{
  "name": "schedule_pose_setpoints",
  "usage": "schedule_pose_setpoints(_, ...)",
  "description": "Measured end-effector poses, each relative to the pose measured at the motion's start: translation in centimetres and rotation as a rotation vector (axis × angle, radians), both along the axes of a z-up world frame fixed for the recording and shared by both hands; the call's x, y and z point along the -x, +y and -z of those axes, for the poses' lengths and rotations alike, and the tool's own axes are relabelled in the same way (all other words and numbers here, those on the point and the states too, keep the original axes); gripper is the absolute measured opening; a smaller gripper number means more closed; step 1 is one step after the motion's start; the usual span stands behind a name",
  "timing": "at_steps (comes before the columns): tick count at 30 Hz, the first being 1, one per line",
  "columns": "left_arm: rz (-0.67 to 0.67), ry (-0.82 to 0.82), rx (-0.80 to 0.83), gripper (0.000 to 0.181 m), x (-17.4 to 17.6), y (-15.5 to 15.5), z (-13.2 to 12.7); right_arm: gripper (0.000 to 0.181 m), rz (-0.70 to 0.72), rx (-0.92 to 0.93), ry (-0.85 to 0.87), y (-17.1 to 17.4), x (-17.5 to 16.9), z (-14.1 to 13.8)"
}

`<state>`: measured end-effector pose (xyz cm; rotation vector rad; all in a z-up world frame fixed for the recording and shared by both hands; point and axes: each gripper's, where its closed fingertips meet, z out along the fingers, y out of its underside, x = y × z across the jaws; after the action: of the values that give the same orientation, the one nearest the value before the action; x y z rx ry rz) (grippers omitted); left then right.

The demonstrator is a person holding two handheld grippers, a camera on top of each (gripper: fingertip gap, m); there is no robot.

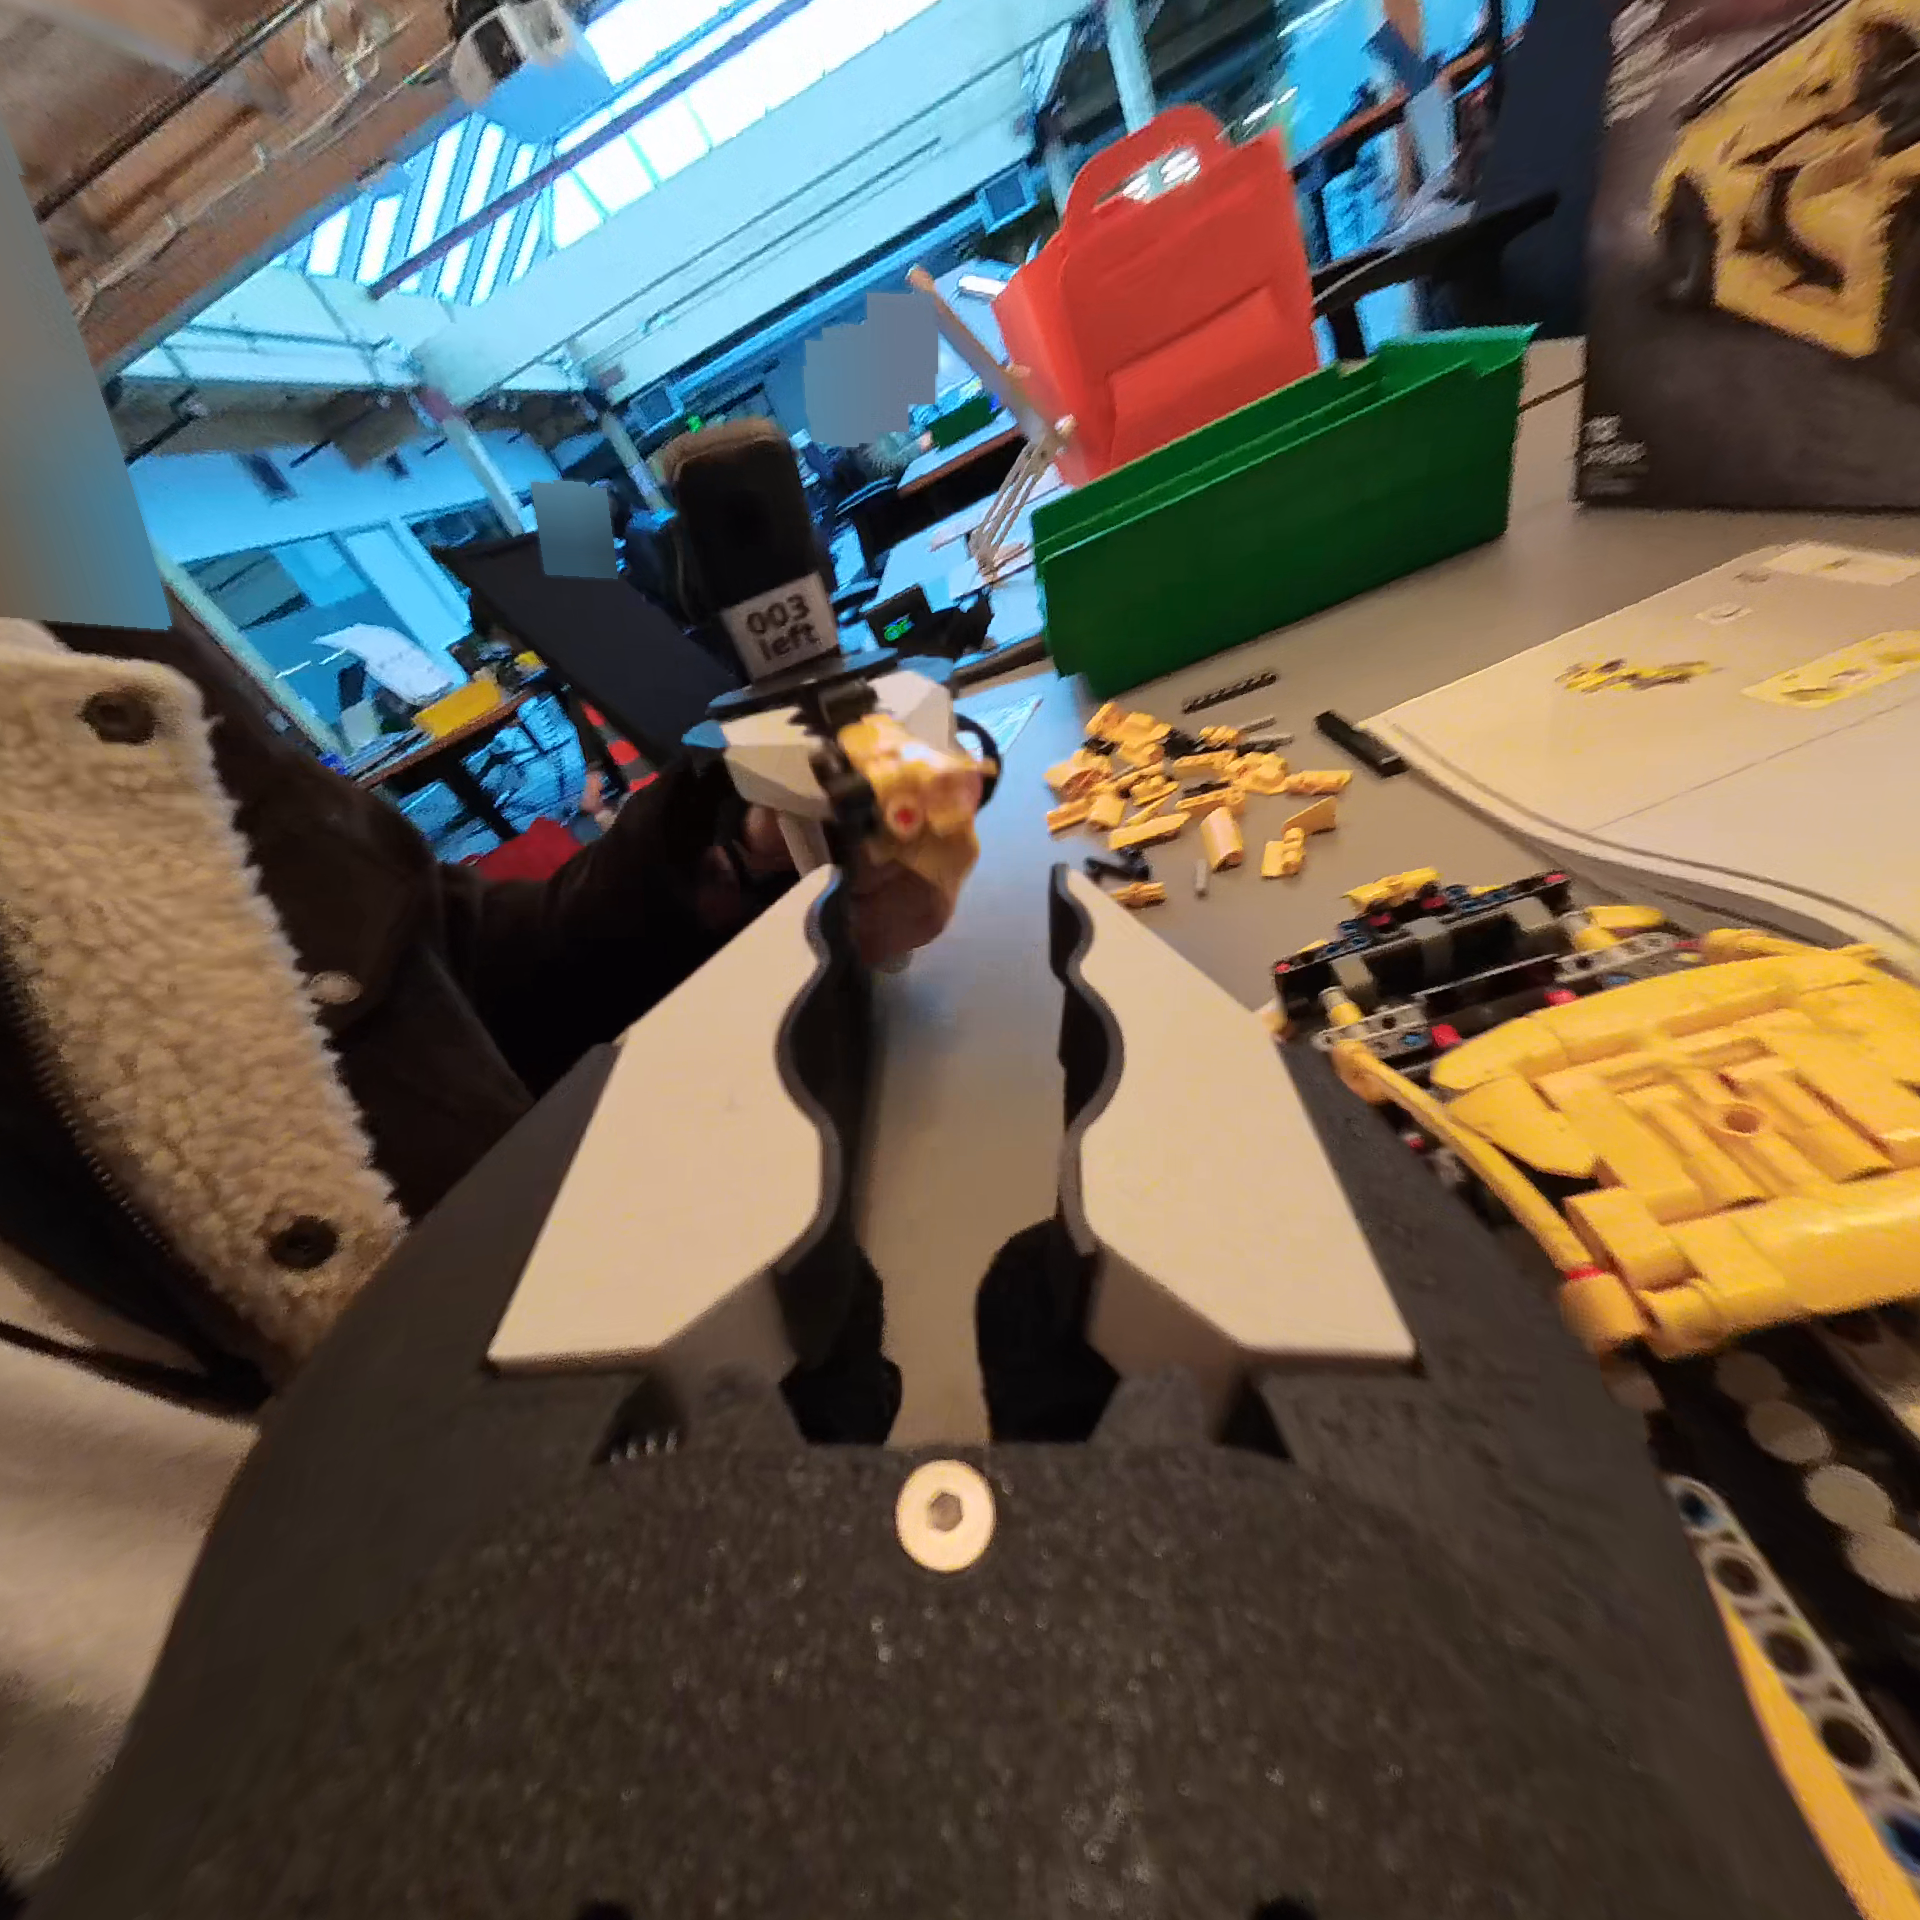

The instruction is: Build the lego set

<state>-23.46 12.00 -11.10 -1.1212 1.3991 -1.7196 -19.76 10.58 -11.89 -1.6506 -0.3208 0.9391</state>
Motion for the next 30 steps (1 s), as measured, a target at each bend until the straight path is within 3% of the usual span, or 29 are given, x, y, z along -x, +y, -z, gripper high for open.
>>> schedule_pose_setpoints(4,-0.337,-0.042,0.055,0.015,0.3,7.1,-0.8,0.036,0.121,-0.018,0.020,0.8,-2.2,-0.3)
schedule_pose_setpoints(7,-0.643,0.045,0.066,0.016,1.4,13.4,1.1,0.030,0.165,0.013,0.060,1.1,-3.3,-0.2)
schedule_pose_setpoints(11,-0.775,0.132,0.042,0.016,2.1,16.3,2.8,0.026,0.184,0.020,0.134,1.3,-4.1,-0.6)
schedule_pose_setpoints(20,-0.804,0.163,-0.183,0.016,1.4,15.3,2.8,0.026,0.150,0.063,0.225,1.1,-3.7,-0.5)
schedule_pose_setpoints(24,-0.745,0.189,-0.150,0.016,1.0,14.4,3.2,0.026,0.170,0.074,0.181,1.2,-3.7,0.1)
schedule_pose_setpoints(27,-0.606,0.167,-0.065,0.015,0.3,12.4,2.9,0.030,0.258,0.054,0.064,1.8,-4.6,0.8)
schedule_pose_setpoints(30,-0.267,0.184,0.035,0.015,-1.1,6.8,3.3,0.032,0.380,-0.002,-0.074,2.3,-6.1,1.2)
